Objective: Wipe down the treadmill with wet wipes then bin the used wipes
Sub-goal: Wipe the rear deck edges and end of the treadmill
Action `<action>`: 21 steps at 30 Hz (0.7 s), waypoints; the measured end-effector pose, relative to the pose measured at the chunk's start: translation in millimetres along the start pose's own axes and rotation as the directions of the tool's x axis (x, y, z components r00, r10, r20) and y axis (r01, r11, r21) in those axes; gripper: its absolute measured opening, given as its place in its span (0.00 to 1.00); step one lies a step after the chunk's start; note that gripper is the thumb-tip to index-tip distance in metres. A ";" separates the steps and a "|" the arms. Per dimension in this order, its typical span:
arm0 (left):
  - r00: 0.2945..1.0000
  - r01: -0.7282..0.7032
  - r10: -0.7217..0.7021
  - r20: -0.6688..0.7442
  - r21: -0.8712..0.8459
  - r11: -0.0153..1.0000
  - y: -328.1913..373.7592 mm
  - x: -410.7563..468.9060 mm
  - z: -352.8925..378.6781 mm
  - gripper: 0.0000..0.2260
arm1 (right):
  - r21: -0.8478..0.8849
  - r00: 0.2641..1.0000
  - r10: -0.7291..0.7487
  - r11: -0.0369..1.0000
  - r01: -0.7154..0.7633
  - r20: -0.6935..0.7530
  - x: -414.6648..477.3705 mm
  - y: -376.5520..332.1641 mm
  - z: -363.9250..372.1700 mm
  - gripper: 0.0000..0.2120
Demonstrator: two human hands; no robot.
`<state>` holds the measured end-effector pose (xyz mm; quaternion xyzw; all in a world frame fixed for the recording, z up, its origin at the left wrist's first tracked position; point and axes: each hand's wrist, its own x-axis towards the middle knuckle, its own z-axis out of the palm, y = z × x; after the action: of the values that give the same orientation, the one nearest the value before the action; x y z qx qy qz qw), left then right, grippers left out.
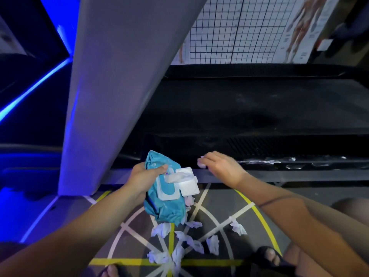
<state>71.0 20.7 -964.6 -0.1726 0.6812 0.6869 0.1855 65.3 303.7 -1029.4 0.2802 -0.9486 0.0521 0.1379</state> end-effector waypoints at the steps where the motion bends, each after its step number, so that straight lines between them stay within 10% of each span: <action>1: 1.000 -0.007 0.007 -0.007 0.009 1.000 -0.7 0.2 -2.9 0.03 | 0.012 1.000 -0.025 1.000 0.025 0.001 8.2 -8.0 5.0 0.11; 21: 0.999 -0.025 0.026 -0.031 0.039 0.999 -6.7 22.9 3.2 0.06 | -0.152 0.990 0.038 0.988 -0.017 0.137 -21.0 30.6 -1.5 0.18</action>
<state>54.4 24.4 -981.6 -0.1710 0.6993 0.6731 0.1691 65.8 340.5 -1034.7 0.2589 -0.9608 -0.0372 0.0914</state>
